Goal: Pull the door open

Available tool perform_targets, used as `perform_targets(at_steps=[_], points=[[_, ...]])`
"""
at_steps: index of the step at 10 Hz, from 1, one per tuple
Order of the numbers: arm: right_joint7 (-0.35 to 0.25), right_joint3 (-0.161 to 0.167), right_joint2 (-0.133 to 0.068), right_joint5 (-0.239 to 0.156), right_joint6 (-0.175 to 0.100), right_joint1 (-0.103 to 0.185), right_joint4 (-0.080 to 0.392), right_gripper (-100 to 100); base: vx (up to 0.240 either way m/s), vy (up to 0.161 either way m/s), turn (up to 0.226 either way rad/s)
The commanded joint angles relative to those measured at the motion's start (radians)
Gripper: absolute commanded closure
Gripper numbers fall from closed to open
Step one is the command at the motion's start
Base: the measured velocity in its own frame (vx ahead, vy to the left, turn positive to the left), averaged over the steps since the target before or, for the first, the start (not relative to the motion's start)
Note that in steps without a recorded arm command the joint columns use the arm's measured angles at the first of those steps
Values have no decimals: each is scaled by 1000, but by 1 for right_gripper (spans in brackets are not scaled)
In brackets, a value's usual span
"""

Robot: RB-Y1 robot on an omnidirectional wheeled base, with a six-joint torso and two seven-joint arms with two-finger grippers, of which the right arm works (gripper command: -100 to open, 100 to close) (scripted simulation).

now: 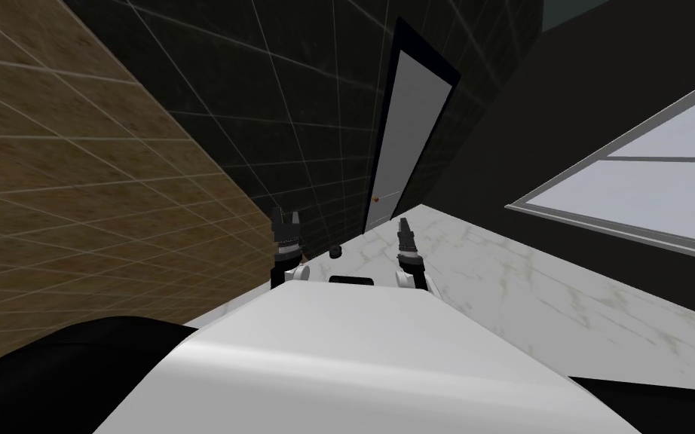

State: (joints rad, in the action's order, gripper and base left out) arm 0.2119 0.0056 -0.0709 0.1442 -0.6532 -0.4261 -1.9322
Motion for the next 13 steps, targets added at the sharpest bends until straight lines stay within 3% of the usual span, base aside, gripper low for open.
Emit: perform_targets(at_steps=[1, 13], points=[[26, -1, -5, 5, -5, 15, 34, -100, 98, -64, 45], [214, -15, -46, 43, -59, 115, 292, -100, 92, -63, 59]])
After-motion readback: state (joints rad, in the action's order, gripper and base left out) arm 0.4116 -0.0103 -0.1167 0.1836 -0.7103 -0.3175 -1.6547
